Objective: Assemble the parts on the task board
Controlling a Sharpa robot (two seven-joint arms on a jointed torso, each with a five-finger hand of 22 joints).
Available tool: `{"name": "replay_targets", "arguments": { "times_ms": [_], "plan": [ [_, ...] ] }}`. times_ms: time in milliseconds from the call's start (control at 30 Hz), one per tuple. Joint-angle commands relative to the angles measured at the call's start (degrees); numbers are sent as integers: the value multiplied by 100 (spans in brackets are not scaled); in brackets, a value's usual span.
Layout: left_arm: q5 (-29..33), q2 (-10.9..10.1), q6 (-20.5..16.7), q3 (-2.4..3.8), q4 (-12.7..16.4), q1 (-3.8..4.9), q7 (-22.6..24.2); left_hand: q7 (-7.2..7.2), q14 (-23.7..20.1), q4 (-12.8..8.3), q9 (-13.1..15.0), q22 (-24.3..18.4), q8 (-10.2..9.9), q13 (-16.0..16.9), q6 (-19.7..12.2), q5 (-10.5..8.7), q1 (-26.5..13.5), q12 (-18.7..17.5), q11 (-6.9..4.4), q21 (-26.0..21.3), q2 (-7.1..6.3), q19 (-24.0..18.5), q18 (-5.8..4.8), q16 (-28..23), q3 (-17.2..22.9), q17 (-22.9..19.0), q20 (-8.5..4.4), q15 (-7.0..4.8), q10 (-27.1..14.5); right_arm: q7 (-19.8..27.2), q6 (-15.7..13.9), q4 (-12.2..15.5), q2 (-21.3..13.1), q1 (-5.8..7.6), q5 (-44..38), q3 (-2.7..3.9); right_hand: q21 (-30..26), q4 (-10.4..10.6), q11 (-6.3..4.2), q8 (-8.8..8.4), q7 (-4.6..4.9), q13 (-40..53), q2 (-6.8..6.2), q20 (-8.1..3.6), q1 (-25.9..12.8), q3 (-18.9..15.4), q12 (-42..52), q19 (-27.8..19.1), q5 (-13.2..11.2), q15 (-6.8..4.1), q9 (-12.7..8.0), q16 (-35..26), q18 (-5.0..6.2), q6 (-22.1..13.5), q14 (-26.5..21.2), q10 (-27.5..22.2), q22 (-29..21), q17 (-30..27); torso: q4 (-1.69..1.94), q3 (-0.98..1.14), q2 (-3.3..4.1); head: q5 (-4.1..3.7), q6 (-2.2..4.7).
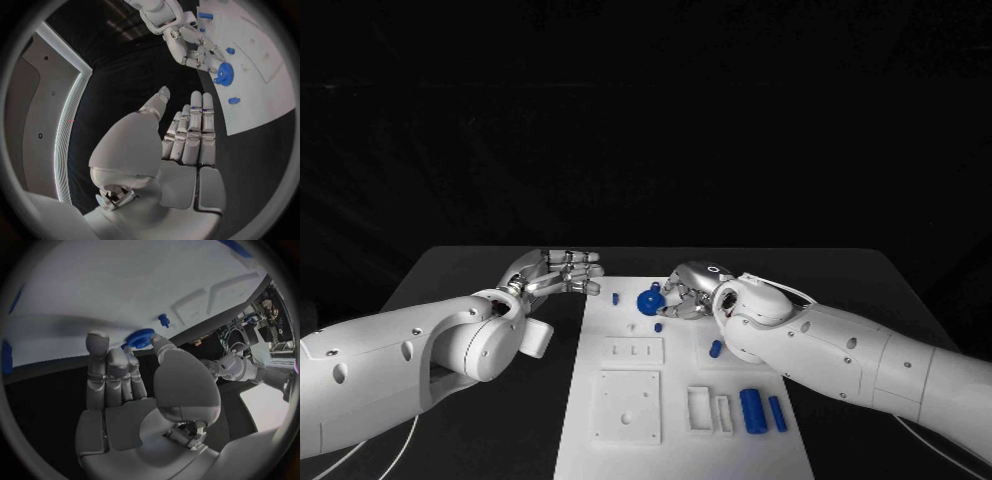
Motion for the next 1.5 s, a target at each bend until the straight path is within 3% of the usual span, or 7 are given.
{"name": "replay_targets", "arguments": {
  "times_ms": [33,233,467,667,1167,1267,1500],
  "plan": [
    [15,0,43,4,4,3,45,-12,-27,12,-5,-14,-19,6,-50,-8,21,9,10,-18,-12,48,11,-15,-14,-6,-12,26,-46,57,-19,134,-104,-1,79,1,-19,-1,34,9,-1,-3,5,27,-43,29,-10,271,19,44,-7,-37,110,40,2,-8,-7,-8,-5,-6,-3,0,6],
    [15,-17,38,4,1,3,49,-10,-27,13,-6,-21,-19,5,-57,-7,25,8,12,-22,-16,53,12,-14,-11,-6,-13,26,-50,191,-324,430,-407,1,332,59,-2,-32,39,10,3,0,0,30,-21,64,1,273,20,48,-6,-25,113,68,3,7,-5,-1,-17,1,-4,-14,29],
    [15,-24,42,4,-28,3,62,-8,-25,11,-6,-27,-19,6,-61,-8,30,9,13,-23,-19,55,12,-14,-10,-6,-12,26,-50,893,-346,776,-947,8,1001,376,41,-295,65,8,25,20,68,49,137,-96,36,267,97,68,-8,-11,108,119,-1,30,19,-2,-43,12,-17,-64,77],
    [15,-22,48,4,-82,2,71,-8,-25,11,-6,-27,-19,6,-61,-8,30,9,13,-23,-19,55,12,-14,-10,-6,-12,26,-50,1302,-277,786,-1295,23,1411,488,48,-577,69,5,33,9,110,49,284,-214,33,264,154,72,-9,-5,82,162,-2,28,47,0,-83,33,-38,-90,96],
    [17,-45,132,3,-123,-34,92,-17,-22,-25,1,-22,-10,5,73,-9,45,11,6,-4,17,47,12,-16,-6,-6,-18,23,18,1949,-93,173,-1659,24,1894,541,27,-1183,74,7,44,-39,214,43,610,-393,-2,260,303,72,-8,-22,5,196,-7,-10,149,2,-189,166,-72,-58,69],
    [17,-46,153,3,-130,-44,94,-18,-22,-33,3,-17,-7,5,120,-7,46,10,5,5,28,45,13,-16,-4,-6,-20,22,38,2002,-17,9,-1643,4,1902,542,19,-1306,74,6,46,-48,223,45,629,-400,-9,258,241,75,-9,-24,2,174,-8,-19,169,5,-194,180,-68,-54,57],
    [17,-35,185,3,-165,-57,99,6,-28,-53,10,-3,1,5,266,-12,32,11,28,27,55,20,20,-18,-4,-7,-10,38,136,2064,181,-391,-1491,-19,1855,541,-28,-1523,37,8,18,-71,244,34,753,-429,-35,251,149,50,-9,-53,-21,76,-15,-54,190,-6,-189,181,-72,-48,27]
  ]
}}
